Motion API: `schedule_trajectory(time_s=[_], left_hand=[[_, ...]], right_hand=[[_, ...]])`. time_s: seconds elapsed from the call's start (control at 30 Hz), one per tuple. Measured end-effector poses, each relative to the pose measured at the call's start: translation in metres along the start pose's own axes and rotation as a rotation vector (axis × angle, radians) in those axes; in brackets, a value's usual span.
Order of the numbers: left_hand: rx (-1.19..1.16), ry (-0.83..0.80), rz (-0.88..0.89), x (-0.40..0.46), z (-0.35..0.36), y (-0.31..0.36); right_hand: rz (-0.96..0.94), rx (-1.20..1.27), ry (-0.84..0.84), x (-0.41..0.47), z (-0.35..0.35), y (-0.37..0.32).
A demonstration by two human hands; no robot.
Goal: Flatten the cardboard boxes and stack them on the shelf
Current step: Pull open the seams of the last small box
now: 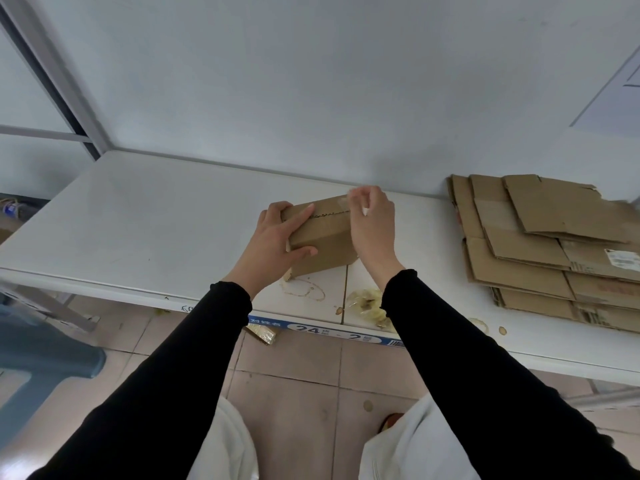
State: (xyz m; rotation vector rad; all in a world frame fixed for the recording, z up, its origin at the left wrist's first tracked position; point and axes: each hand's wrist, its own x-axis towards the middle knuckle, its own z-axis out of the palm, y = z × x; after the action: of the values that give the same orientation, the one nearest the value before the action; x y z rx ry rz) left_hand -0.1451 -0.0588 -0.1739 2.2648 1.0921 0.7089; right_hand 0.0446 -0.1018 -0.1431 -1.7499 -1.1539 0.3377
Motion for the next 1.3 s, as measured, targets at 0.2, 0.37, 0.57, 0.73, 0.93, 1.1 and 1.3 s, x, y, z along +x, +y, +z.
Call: schedule_trajectory(time_s=[0.2, 0.37, 0.57, 0.73, 0.93, 1.1, 1.3], left_hand=[[0.01, 0.006, -0.003, 0.0, 0.0, 0.001], [0.004, 0.001, 0.0, 0.0, 0.0, 0.0], [-0.01, 0.003, -0.017, 0.002, 0.0, -0.001], [-0.009, 0.001, -0.015, 0.003, 0.0, -0.001], [-0.003, -0.001, -0.005, 0.004, -0.001, -0.002], [-0.005, -0.003, -0.01, 0.005, -0.001, -0.003], [-0.006, -0.005, -0.006, 0.005, -0.001, -0.004]], right_hand=[[-0.151, -0.28, 0.032, 0.0, 0.003, 0.012], [-0.233, -0.342, 0.063, 0.009, -0.004, 0.009], [0.656, 0.684, 0.254, 0.015, -0.005, 0.01], [0.674, 0.737, 0.248, 0.018, -0.003, 0.012], [0.289, 0.21, -0.053, 0.011, -0.003, 0.013], [0.093, -0.053, 0.1, 0.019, -0.001, 0.018], [0.664, 0.591, 0.079, 0.027, -0.001, 0.031]])
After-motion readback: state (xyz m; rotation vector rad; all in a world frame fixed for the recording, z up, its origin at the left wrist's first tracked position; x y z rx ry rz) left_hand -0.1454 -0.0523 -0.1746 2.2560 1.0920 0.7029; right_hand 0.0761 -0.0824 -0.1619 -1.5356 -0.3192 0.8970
